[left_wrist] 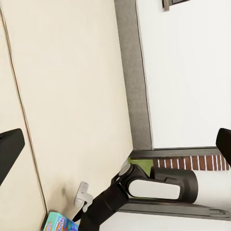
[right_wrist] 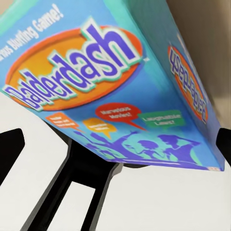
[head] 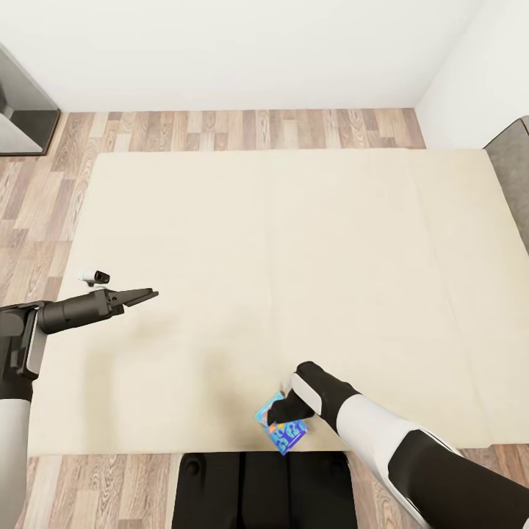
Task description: Put all the toys in the child's room - the three board games (two on the bed and one on the table), the two jigsaw puzzles on the table, and the tennis ball on the table - inside the toy box on the table in the child's room.
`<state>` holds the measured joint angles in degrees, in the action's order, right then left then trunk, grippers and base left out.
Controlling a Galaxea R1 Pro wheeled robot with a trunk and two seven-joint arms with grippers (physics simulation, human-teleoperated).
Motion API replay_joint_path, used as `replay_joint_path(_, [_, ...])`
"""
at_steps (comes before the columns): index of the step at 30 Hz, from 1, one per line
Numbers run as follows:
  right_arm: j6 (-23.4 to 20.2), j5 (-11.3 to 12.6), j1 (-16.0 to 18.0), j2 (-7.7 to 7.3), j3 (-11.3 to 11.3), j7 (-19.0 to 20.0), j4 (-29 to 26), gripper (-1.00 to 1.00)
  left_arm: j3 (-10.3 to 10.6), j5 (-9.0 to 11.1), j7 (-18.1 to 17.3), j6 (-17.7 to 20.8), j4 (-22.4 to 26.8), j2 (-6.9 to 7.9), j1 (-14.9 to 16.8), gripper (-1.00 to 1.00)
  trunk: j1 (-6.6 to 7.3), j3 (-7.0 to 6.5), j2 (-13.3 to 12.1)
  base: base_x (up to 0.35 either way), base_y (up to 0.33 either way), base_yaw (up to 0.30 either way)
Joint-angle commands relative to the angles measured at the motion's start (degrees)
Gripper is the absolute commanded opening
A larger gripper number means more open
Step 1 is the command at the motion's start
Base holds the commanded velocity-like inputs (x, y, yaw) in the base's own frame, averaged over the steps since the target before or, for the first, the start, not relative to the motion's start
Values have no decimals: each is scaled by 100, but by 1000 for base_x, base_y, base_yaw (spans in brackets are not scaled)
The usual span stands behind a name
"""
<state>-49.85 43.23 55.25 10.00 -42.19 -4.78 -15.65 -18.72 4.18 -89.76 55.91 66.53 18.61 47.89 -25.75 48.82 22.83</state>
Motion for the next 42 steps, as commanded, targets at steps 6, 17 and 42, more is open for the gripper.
replay_joint_path(6, [-23,74,3,0,-20,-45,8,100,0,-5,-24,61,1,2,2,100,-3,6,9,0,0,0])
replay_joint_path(17, [-186,89,-1,0,-18,-47,225,100,0,-5,-24,61,1,2,2,100,-3,6,9,0,0,0])
replay_joint_path(42, [121,24,-181,0,-37,-20,279,100,0,-5,-24,61,1,2,2,100,-3,6,9,0,0,0])
